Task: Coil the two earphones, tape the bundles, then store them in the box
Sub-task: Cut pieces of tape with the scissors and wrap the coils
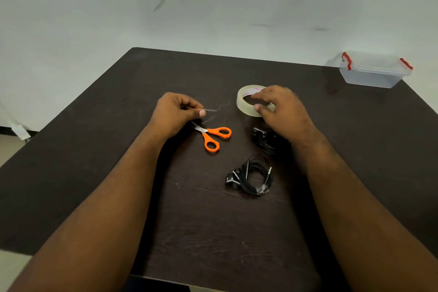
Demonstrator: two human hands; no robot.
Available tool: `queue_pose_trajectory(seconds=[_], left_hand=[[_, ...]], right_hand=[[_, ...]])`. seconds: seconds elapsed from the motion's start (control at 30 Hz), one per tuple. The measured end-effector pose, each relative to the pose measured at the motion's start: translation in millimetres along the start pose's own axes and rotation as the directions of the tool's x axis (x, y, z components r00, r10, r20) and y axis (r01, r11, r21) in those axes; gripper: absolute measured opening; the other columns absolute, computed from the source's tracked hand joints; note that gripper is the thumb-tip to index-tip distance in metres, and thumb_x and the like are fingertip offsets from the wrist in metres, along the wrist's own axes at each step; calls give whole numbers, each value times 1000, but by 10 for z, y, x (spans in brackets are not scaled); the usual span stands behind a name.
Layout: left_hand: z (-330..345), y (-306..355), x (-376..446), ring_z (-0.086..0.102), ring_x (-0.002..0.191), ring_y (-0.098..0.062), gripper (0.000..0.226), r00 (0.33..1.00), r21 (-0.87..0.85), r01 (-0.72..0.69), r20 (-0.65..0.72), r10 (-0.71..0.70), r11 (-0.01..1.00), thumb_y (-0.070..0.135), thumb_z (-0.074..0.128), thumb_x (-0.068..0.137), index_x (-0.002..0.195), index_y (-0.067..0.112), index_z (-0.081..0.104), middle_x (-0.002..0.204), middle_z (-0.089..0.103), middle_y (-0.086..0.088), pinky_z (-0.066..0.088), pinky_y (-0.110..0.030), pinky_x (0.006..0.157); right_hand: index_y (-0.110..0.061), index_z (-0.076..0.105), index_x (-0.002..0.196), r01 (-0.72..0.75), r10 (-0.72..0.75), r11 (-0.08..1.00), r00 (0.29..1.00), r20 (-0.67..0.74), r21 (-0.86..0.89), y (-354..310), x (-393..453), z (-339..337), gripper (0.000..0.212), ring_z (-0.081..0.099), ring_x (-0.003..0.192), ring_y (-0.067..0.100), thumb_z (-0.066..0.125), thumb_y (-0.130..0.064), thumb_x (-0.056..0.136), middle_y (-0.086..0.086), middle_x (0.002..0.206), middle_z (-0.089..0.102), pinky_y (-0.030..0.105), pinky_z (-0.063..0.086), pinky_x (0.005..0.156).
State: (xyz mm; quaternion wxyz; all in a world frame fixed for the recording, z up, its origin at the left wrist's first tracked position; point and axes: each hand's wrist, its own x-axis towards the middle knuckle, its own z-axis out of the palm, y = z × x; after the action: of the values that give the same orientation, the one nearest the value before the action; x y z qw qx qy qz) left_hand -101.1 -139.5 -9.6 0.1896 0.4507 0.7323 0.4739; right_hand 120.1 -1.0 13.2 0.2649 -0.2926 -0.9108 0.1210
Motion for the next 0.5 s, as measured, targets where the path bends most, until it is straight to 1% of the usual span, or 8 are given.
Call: queue_pose_trajectory(seconds=[0.07,0.13,0.2,0.23,0.27,0.37,0.43,0.5], left_hand=[[-4,-8,8,67,66,-5,7,1000,-16,4,3,-4,1000,16,80,76,81,17,76,77,74,-5,52,-13,63],[-2,-15,11,66,62,-3,8,1000,-29,-8,2,8,1000,14,80,76,82,15,75,77,74,-10,51,-12,61],[-4,-18,11,66,65,-8,10,1000,-30,-16,9,17,999,14,80,76,84,13,75,79,73,-13,53,-18,66],[-8,-19,10,66,68,-10,11,1000,-29,-17,16,18,999,14,80,76,85,12,75,80,74,-14,53,-22,69],[-12,-21,10,67,70,-12,12,1000,-29,-15,22,16,999,15,81,76,86,11,76,81,74,-14,53,-23,70],[-24,-20,4,70,71,-7,12,999,-44,-5,34,7,999,16,81,76,86,15,77,80,75,-6,52,-14,67],[-21,-11,0,71,74,-8,9,999,-54,6,44,-3,999,18,80,77,85,17,77,79,76,-3,52,-16,69],[-18,-2,2,71,76,-9,7,999,-58,25,48,-22,998,19,79,78,85,17,78,79,76,0,53,-18,72]], right_hand=[[-18,75,101,74,-72,997,992,101,-25,-266,-15,23,20,58,107,24,64,-27,86,3,106,68,41,46,92],[-22,74,91,108,-89,990,976,198,-89,-547,-63,104,27,57,97,20,61,-45,85,-1,94,64,40,48,80],[-21,69,79,110,-56,974,964,262,-196,-759,-111,192,39,55,82,18,58,-59,81,-3,84,59,34,43,66],[-20,64,75,103,-30,965,957,288,-241,-819,-124,220,42,52,77,17,59,-62,79,-3,81,56,32,40,62],[-20,61,74,88,0,961,949,316,-263,-845,-129,230,41,51,75,16,61,-61,78,-4,79,54,31,38,60],[-14,61,78,-14,106,972,919,379,-235,-805,-96,159,32,53,72,18,70,-45,78,-3,70,49,27,36,54],[-11,64,83,-11,127,964,898,420,-266,-772,-77,117,28,54,71,19,70,-38,81,-2,67,49,26,31,50],[-9,61,82,19,128,955,872,472,-296,-782,-69,96,26,53,72,19,67,-34,85,-1,67,48,26,30,49]])
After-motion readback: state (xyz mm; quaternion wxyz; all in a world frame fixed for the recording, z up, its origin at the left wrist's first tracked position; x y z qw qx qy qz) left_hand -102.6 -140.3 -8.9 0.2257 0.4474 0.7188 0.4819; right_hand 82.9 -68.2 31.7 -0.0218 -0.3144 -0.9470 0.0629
